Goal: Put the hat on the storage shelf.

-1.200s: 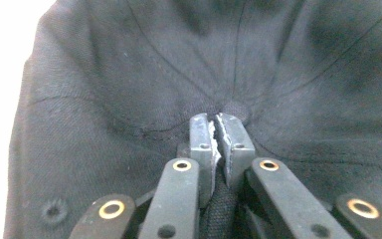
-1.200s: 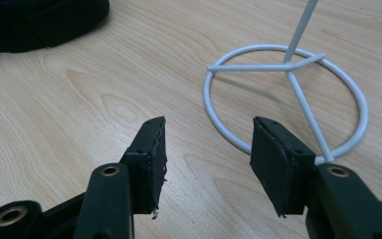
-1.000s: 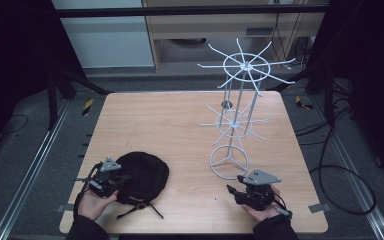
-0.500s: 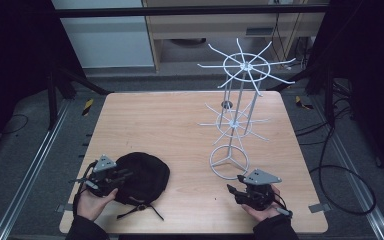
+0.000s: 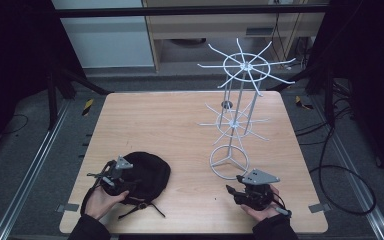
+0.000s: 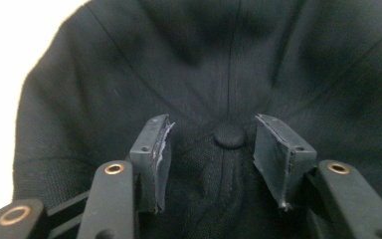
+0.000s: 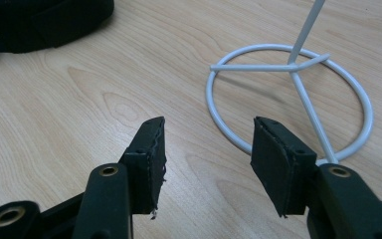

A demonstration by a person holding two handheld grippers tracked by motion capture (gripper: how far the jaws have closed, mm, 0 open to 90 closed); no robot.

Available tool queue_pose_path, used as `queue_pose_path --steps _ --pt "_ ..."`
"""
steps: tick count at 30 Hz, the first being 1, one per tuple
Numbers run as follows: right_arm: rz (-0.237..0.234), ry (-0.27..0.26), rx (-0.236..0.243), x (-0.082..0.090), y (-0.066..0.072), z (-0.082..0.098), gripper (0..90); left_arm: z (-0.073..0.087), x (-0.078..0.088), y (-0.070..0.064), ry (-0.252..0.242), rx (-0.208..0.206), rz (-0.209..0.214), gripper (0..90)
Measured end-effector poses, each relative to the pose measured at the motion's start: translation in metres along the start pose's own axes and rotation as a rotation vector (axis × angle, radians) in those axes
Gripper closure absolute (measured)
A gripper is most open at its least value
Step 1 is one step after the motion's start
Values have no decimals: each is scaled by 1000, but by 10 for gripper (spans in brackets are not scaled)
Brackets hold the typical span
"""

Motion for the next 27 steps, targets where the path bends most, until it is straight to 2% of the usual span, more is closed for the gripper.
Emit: queue_pose_path --steps 5,11,14,20,22,24,27 --pt "1 0 0 0 -1 0 470 0 -2 0 -13 14 0 493" --pt "-2 -4 2 0 0 -1 470 -2 -2 4 0 29 -45 659" --pt "-1 -5 2 0 0 -1 470 -2 -2 4 0 33 -64 701" --pt "2 -10 3 1 -2 -1 471 -2 -1 5 -24 52 -54 744" --pt "4 -10 -4 2 -2 -2 471 -4 3 5 -55 70 -37 748" --pt "4 -14 -1 2 -4 -2 471 -10 10 6 -96 72 -40 751" --pt "9 -13 -5 3 -4 -1 471 -23 25 8 -182 91 -40 753"
Point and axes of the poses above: each handheld gripper's, and its own axes: x roughly backward along the jaws, z roughly out of its underside, y roughly to its left, the point moved 10 cm from there along -x, roughly forward along the jaws, and after that the axes turned 15 degrees about -y, right-handed, at the moved point
